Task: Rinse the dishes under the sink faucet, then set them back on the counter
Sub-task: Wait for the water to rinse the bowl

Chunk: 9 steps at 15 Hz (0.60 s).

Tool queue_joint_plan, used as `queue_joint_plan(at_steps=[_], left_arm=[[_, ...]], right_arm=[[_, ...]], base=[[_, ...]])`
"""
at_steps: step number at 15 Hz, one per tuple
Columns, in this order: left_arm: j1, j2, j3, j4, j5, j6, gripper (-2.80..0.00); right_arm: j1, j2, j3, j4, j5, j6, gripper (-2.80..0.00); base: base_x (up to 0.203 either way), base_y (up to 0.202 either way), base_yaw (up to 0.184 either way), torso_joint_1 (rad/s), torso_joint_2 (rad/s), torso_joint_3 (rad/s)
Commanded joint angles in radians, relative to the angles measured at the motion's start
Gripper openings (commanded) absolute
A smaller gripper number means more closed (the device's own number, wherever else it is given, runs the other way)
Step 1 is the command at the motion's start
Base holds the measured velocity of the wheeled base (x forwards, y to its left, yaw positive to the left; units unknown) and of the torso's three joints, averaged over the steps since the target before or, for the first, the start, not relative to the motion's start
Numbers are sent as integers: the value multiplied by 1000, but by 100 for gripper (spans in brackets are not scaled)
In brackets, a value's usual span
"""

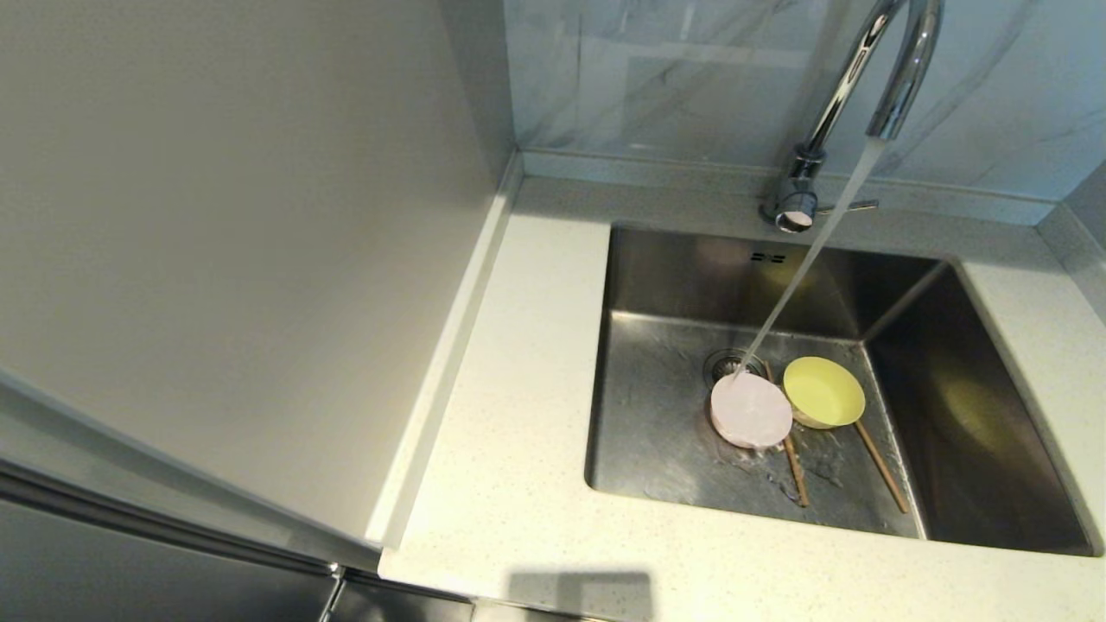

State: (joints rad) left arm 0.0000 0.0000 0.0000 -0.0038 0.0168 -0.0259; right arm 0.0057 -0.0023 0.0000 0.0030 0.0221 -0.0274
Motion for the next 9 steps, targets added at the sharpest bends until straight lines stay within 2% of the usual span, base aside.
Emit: queue_joint_plan(at_steps=[1, 9], left_arm=[[0, -3, 0, -1, 0, 0, -280], [0, -3, 0, -1, 0, 0, -280]], right_arm=[[0, 2, 0, 0, 1, 0, -280], [0, 2, 0, 0, 1, -2, -280]], base=[[0, 0, 0, 0, 0, 0], [0, 0, 0, 0, 0, 0]])
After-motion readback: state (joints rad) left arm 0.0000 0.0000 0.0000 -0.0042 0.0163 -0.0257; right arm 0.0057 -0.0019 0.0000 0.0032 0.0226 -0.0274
